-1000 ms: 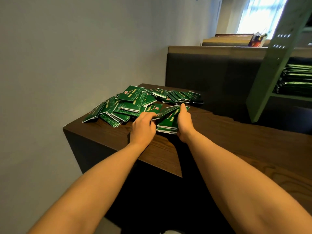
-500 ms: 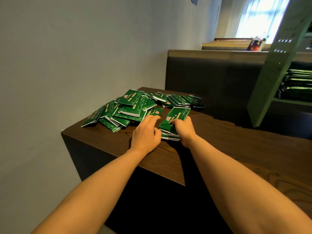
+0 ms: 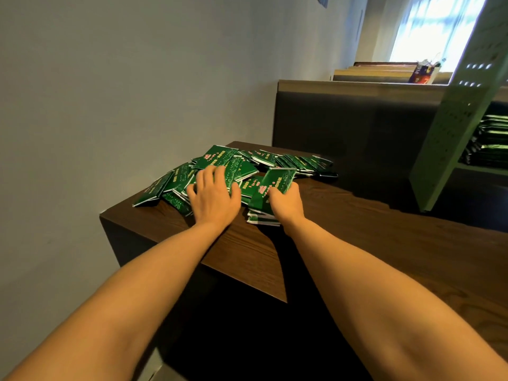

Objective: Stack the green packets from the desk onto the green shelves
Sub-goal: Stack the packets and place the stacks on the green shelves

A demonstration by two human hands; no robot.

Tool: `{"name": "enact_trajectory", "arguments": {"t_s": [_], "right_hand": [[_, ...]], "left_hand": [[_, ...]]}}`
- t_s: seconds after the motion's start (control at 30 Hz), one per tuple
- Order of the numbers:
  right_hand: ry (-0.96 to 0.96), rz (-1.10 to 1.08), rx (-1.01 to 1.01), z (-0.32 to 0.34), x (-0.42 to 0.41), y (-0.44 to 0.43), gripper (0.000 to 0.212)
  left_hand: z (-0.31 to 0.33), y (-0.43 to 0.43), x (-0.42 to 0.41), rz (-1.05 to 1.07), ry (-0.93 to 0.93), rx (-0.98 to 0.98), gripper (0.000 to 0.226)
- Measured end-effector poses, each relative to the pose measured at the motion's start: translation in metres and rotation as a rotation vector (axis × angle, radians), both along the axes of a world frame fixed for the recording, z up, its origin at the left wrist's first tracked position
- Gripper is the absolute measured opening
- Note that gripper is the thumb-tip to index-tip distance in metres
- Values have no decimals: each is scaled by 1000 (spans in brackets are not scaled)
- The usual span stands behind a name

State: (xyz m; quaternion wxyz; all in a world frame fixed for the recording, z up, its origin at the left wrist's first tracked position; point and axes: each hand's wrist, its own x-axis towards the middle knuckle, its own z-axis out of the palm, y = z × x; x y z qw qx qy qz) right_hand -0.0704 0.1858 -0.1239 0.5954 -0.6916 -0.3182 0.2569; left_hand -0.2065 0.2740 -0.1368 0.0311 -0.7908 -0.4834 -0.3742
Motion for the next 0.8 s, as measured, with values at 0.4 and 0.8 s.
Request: {"name": "enact_trajectory", "arguments": {"t_s": [0.4,0.8], "right_hand": [[-66,36,59,-15,10,0,25],[42,8,65,-8,9,-1,35]], "left_hand": [[21,54,1,147,-169,-337,62],[17,-10,-3,-205,-472,-275,58]]}}
